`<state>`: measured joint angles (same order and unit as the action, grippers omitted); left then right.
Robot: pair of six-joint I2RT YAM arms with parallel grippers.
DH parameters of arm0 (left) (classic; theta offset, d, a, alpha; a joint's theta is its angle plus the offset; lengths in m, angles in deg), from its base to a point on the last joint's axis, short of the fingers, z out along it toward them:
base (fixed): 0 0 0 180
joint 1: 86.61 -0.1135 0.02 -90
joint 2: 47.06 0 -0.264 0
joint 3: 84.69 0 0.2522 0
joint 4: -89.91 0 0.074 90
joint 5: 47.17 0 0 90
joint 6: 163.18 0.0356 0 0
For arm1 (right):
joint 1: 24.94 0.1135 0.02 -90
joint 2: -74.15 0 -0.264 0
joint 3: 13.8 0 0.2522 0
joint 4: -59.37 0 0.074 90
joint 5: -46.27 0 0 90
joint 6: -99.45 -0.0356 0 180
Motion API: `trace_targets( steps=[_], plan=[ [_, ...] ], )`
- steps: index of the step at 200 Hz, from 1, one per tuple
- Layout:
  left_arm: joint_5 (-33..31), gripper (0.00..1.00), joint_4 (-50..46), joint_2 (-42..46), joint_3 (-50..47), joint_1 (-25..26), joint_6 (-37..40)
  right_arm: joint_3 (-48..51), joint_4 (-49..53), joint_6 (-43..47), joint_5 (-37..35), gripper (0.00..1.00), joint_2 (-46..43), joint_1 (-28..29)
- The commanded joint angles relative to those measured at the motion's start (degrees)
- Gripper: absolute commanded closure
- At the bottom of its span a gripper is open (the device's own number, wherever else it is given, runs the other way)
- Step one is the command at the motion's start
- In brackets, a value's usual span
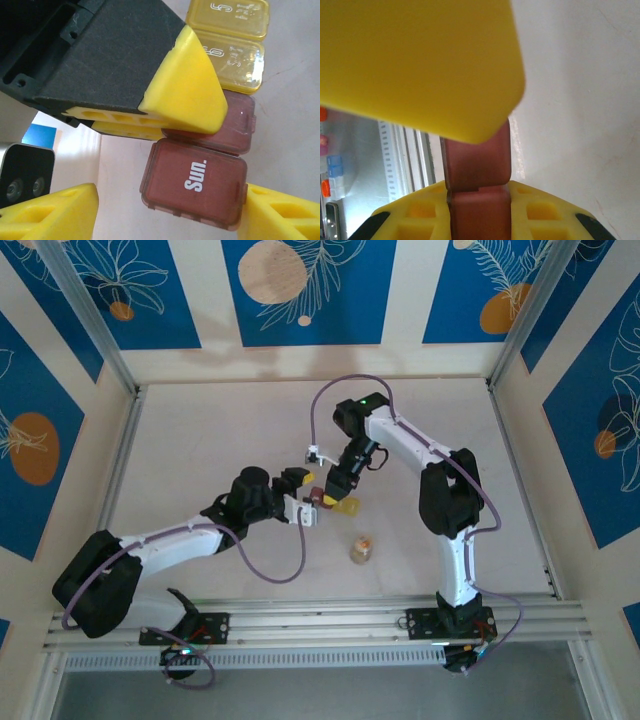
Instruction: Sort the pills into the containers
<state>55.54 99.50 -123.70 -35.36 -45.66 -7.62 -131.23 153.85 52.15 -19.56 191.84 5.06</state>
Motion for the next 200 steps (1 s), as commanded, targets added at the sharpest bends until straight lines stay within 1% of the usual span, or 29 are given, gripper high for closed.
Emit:
trace_targets(
  steps=[1, 40, 75, 109, 162, 200],
  plan=[
    [-0.2, 0.31, 1.6, 2.4, 1.7, 0.6, 0.4, 1.1, 0.0, -1.6, -3.1, 1.00, 1.2, 0.5],
    [1.4, 0.31, 8.6, 3.1, 0.0, 0.8, -3.3, 1.0, 0.0, -2.0, -3.8, 1.00, 1.9, 0.6],
    [-1.9, 0.29, 12.7, 3.3, -0.7, 0.8, -5.0, 1.5, -0.4, -1.9, -4.1, 1.00, 1.9, 0.4],
    [-3.0, 0.28, 13.0, 3.2, -0.6, 0.6, -5.3, 1.4, -0.3, -1.5, -3.6, 1.00, 1.5, 0.5],
    [-3.4, 0.25, 15.9, 2.4, -0.4, 0.7, -9.2, 2.1, -0.9, -0.4, -1.3, 1.00, 0.6, 0.2],
    [-4.8, 0.24, 20.3, 2.4, -1.3, 0.8, -12.7, 2.6, -1.5, -0.2, -0.9, 1.00, -0.3, -0.1]
  ],
)
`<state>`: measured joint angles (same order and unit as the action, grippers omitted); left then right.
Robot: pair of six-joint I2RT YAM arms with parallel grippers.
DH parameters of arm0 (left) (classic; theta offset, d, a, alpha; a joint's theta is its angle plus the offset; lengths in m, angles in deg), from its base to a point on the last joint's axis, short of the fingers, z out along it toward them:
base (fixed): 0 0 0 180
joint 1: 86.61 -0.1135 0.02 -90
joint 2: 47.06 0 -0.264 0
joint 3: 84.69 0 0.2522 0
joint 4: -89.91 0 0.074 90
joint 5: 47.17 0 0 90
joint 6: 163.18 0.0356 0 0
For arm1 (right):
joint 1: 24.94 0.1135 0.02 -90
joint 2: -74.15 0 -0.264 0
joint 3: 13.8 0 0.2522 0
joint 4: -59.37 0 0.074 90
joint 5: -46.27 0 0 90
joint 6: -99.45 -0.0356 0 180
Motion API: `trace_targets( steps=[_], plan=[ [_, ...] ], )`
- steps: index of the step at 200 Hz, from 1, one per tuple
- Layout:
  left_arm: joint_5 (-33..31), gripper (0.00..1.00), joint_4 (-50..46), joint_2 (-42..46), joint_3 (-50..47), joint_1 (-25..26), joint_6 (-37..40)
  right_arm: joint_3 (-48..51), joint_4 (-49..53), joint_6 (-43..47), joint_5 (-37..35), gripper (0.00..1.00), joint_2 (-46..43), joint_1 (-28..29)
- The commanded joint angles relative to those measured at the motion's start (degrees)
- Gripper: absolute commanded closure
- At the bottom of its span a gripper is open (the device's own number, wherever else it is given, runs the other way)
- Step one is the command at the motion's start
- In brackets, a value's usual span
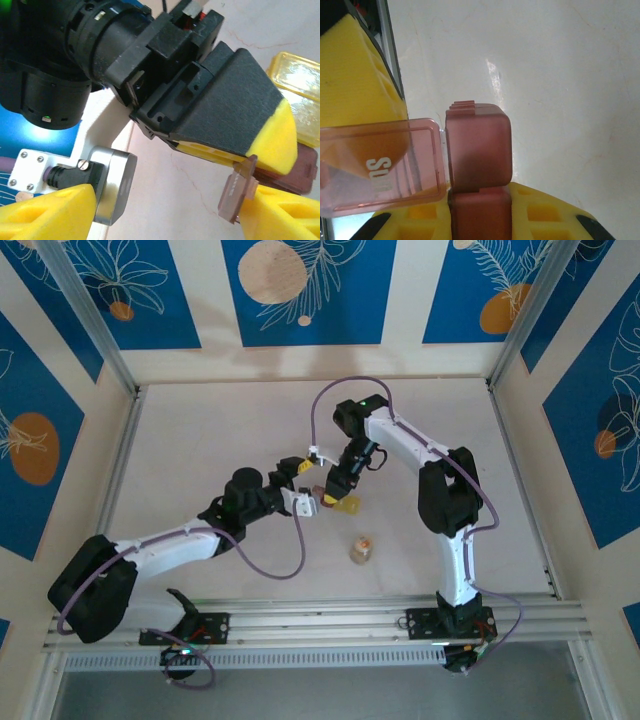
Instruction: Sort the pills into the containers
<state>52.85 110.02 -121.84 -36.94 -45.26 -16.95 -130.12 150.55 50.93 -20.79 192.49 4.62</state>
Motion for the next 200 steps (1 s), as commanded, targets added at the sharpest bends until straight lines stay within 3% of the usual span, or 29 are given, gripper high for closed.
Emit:
trace_targets(
  steps=[1, 125, 167, 200],
  plan=[
    [-2.1, 0.24, 9.8, 0.6, 0.3, 0.4, -3.5, 1.5, 1.8, 1.1, 0.3, 1.00, -1.0, 0.3],
    [-8.6, 0.20, 17.2, -1.7, -0.8, 0.4, -7.7, 2.9, 0.4, 1.7, 2.5, 1.00, -2.3, 0.4],
    [-5.3, 0.17, 21.4, 6.5, -8.4, 0.7, -13.4, -1.0, -0.9, 1.0, 1.4, 1.00, 1.1, -2.0],
    [-9.0, 0.17, 23.4, 12.9, -13.9, 3.9, -14.1, -5.9, -0.6, 1.3, -1.7, 0.98, 6.1, -3.4]
  ],
)
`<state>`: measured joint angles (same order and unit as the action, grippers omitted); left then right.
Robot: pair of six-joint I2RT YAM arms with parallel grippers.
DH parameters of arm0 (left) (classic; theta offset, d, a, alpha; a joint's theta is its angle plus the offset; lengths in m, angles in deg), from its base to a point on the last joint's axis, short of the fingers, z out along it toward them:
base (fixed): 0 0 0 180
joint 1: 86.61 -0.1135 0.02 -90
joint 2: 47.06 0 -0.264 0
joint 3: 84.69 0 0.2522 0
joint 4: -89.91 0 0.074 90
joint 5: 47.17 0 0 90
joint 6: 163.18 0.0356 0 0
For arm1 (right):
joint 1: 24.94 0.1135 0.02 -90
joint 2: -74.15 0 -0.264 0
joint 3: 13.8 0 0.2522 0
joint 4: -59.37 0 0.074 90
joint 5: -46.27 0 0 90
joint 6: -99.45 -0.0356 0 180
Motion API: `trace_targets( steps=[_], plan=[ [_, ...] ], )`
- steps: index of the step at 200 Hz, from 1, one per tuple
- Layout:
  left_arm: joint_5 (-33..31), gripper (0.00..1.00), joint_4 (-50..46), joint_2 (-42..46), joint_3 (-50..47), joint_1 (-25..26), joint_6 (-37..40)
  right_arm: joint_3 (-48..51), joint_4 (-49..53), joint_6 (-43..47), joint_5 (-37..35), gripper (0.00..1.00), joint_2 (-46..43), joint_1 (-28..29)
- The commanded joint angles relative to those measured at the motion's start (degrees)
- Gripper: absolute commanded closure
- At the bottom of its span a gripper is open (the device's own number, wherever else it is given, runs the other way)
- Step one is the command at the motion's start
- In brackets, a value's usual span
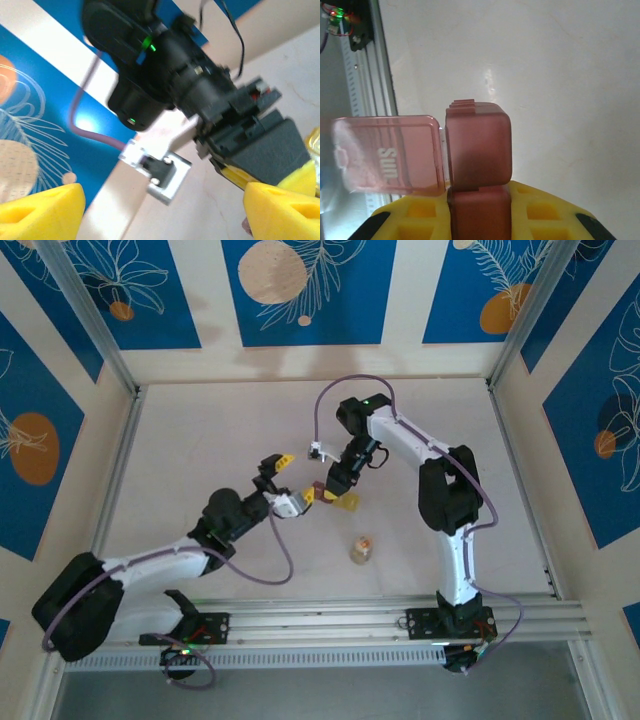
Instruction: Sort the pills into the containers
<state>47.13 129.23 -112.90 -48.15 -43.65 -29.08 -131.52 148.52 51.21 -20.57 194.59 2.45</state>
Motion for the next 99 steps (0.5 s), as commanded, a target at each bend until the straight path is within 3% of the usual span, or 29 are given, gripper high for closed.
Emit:
trace_targets(
  steps=[1, 99],
  plan=[
    [-3.6, 0.17, 3.9, 4.2, -2.7, 2.5, -2.0, -4.8, 1.5, 1.0, -2.0, 0.98, 4.2, -1.3],
    [-22.0, 0.23, -7.2, 12.2, -3.6, 4.1, -18.8, -16.2, 1.9, 4.1, -4.1, 0.95, 15.9, -1.6]
  ],
)
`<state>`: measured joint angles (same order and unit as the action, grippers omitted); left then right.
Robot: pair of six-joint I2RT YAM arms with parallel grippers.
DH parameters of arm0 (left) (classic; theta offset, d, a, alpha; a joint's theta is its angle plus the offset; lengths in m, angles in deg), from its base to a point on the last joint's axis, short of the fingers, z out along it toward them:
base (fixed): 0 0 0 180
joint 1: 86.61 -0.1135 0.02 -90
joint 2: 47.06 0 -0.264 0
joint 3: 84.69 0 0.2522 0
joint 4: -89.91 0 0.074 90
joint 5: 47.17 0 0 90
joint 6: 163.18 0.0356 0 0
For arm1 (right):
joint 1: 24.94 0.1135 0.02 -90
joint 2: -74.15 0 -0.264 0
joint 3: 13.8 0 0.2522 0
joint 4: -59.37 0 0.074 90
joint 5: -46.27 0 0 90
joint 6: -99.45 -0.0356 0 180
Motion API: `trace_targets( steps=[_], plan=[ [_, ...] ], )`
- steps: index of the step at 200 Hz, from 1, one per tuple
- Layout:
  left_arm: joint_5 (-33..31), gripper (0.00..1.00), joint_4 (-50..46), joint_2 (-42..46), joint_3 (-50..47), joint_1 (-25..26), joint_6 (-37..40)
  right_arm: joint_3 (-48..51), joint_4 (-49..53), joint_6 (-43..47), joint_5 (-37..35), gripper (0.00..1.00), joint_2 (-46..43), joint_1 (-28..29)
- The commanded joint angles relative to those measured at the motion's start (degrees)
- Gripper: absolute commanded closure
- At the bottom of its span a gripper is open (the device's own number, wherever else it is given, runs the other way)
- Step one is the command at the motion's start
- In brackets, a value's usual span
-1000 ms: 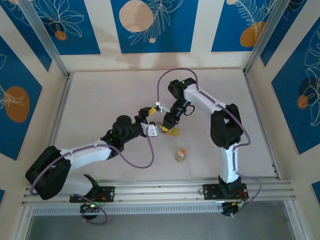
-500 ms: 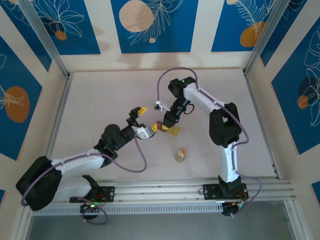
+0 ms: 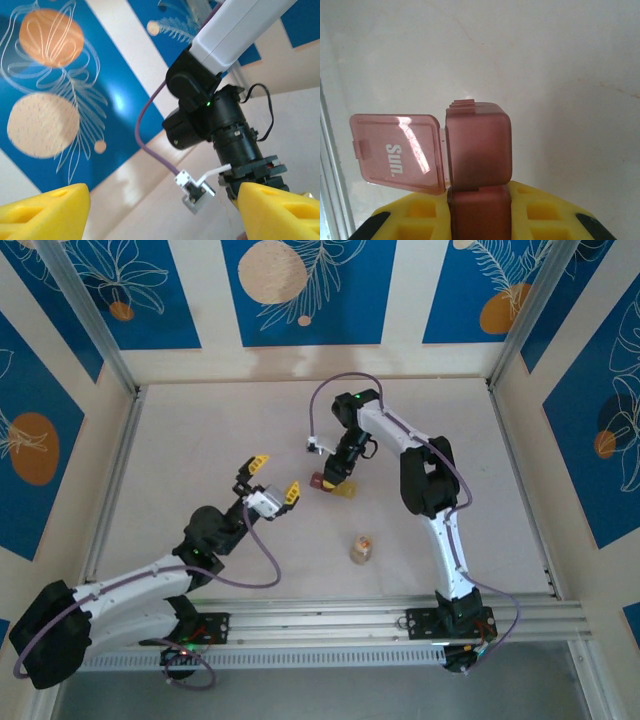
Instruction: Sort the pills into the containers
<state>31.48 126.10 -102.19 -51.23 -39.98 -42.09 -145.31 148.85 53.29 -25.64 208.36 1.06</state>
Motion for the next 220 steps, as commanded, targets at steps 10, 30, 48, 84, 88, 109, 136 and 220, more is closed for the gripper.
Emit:
trace_targets(
  steps=[10, 30, 48, 84, 88, 109, 136, 220],
  plan=[
    [-7.0, 0.24, -4.9, 1.6, -0.4, 0.3, -6.6, -2.8, 1.4, 2.4, 1.3, 0.94, 2.8, -0.3],
    [-7.7, 0.24, -4.5, 0.9, -0.6, 0.3, -7.5, -4.6, 2.4, 2.8, 1.2, 0.94, 4.6, -0.3],
    [-7.8, 0.24, -4.5, -1.0, -0.5, 0.3, -7.7, -6.0, 3.2, 3.2, 1.4, 0.92, 5.9, -0.4],
    [-8.0, 0.24, -5.5, -2.6, -0.3, 0.4, -11.2, -6.3, 3.1, 3.9, 2.0, 0.89, 6.9, -0.4],
    [-7.9, 0.24, -6.0, -2.7, -0.1, 0.3, -11.4, -6.4, 3.0, 3.9, 2.2, 0.88, 6.9, -0.5],
    [-8.0, 0.25, -7.8, -3.5, 0.8, 0.3, -11.3, -6.5, 3.0, 4.3, 3.5, 0.85, 7.1, -0.6],
    [-8.6, 0.25, -7.0, -4.5, 0.8, 0.3, -11.2, -7.1, 3.5, 4.8, 3.8, 0.84, 8.2, -0.6],
    [-9.0, 0.25, -6.2, -6.1, 0.5, 0.3, -11.7, -7.5, 3.0, 5.0, 3.1, 0.76, 9.3, -0.4]
  ],
)
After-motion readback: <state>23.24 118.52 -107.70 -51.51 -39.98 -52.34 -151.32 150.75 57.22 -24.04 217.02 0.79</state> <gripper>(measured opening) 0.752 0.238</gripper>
